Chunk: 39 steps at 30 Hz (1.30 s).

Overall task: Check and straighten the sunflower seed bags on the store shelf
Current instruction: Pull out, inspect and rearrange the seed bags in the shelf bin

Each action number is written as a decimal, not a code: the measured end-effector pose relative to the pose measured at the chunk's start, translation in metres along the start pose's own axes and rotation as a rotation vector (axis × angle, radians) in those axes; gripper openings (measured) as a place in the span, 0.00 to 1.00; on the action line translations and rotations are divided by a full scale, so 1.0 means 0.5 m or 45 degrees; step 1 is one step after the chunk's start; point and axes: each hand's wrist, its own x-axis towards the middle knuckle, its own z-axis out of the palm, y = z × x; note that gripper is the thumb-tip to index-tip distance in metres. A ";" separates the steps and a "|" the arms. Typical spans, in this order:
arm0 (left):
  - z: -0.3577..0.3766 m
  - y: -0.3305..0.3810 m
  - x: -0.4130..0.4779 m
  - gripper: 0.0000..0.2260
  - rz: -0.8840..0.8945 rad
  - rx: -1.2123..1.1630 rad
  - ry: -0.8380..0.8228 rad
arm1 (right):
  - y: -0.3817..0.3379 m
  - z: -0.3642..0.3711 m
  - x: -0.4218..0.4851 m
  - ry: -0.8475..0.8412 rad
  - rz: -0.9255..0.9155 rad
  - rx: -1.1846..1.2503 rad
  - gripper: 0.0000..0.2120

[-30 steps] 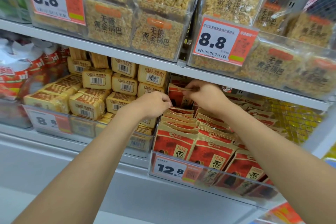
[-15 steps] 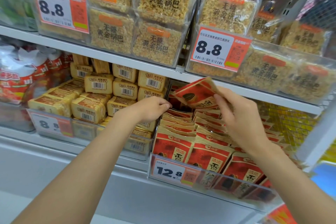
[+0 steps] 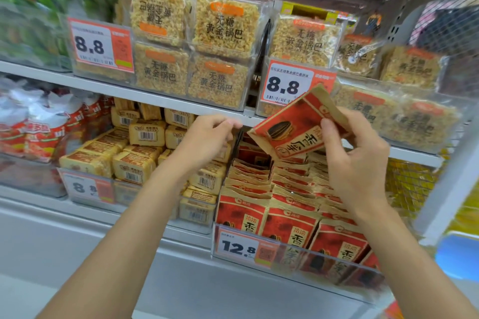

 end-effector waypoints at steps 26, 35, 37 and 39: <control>0.086 0.050 -0.093 0.29 0.064 -0.105 -0.102 | -0.040 0.048 -0.046 -0.218 0.988 0.666 0.18; 0.115 0.042 -0.098 0.24 0.164 -0.072 0.338 | -0.056 0.076 -0.084 -0.357 0.911 0.543 0.21; 0.114 0.044 -0.096 0.26 0.075 -0.112 0.231 | -0.052 0.070 -0.082 -0.368 0.912 0.558 0.22; 0.107 0.046 -0.094 0.28 -0.038 -0.115 0.021 | -0.047 0.061 -0.077 -0.351 0.940 0.600 0.22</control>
